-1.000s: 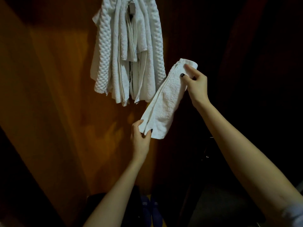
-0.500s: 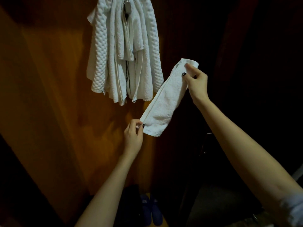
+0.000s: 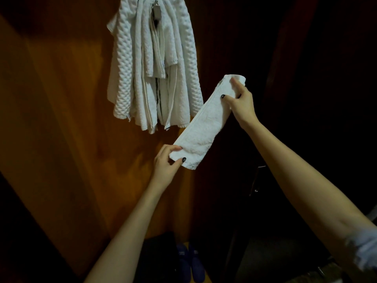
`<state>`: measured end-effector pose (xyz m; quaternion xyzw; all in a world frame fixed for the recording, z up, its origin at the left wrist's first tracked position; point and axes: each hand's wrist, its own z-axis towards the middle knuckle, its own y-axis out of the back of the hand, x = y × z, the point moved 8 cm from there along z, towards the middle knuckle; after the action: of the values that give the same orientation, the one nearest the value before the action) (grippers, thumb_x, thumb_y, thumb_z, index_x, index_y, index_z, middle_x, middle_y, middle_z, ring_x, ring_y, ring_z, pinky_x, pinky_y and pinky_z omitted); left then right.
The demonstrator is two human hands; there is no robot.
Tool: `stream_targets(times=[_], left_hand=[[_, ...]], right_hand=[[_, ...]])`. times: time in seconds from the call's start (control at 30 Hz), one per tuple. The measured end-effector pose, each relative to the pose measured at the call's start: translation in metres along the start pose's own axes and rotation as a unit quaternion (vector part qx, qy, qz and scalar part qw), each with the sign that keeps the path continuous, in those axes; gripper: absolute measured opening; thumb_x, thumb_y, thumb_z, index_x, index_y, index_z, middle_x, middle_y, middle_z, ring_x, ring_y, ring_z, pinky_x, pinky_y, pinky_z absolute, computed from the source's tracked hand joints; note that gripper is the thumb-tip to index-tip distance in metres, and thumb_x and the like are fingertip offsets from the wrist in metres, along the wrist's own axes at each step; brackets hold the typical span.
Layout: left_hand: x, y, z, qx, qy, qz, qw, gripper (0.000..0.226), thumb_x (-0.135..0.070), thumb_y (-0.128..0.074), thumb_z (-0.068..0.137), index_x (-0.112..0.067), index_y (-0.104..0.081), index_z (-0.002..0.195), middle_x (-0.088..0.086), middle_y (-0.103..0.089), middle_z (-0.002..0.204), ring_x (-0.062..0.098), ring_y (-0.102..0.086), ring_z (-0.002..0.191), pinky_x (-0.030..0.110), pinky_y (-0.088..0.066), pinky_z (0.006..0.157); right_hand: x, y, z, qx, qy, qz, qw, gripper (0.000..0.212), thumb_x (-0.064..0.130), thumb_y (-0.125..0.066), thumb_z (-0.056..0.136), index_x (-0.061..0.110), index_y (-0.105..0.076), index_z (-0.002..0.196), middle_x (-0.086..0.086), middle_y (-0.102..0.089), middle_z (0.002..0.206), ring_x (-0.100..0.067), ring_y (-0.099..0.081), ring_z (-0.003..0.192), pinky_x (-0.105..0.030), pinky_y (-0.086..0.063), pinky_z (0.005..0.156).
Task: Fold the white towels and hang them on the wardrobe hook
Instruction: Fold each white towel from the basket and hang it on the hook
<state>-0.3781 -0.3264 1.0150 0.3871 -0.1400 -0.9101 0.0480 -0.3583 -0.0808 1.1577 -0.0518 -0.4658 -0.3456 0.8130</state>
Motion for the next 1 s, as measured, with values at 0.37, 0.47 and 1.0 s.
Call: stream_targets(times=[0.37,0.47,1.0], left_hand=[[0.017,0.01,0.008,-0.025,0.122,-0.173,0.977,0.029,0.001,-0.062,0.087,-0.026,-0.06,0.095,-0.012,-0.06,0.106,-0.014,-0.058,0.086,0.009,-0.046,0.075],[0.026,-0.003,0.002,-0.003,0.163,-0.249,0.955,0.035,0.002,-0.064,0.086,-0.024,-0.057,0.108,-0.006,-0.058,0.118,-0.013,-0.059,0.093,0.01,-0.048,0.073],[0.027,-0.018,-0.008,-0.007,0.268,-0.417,0.868,0.031,-0.013,-0.066,0.081,-0.011,-0.063,0.112,0.006,-0.069,0.113,0.021,-0.061,0.112,0.031,-0.049,0.094]], right_hand=[[-0.01,-0.008,0.005,-0.003,-0.008,0.047,0.999,0.073,0.009,-0.064,0.087,0.01,-0.028,0.151,-0.005,-0.029,0.156,-0.015,-0.033,0.14,-0.035,-0.039,0.111],[-0.012,-0.01,0.005,-0.004,-0.003,0.054,0.999,0.074,0.006,-0.061,0.088,0.012,-0.025,0.153,-0.005,-0.027,0.157,-0.009,-0.033,0.136,-0.028,-0.042,0.107],[0.001,-0.01,0.01,0.051,0.046,0.135,0.988,0.065,0.002,-0.058,0.089,0.023,-0.038,0.147,0.005,-0.039,0.146,-0.003,-0.046,0.127,-0.019,-0.05,0.09]])
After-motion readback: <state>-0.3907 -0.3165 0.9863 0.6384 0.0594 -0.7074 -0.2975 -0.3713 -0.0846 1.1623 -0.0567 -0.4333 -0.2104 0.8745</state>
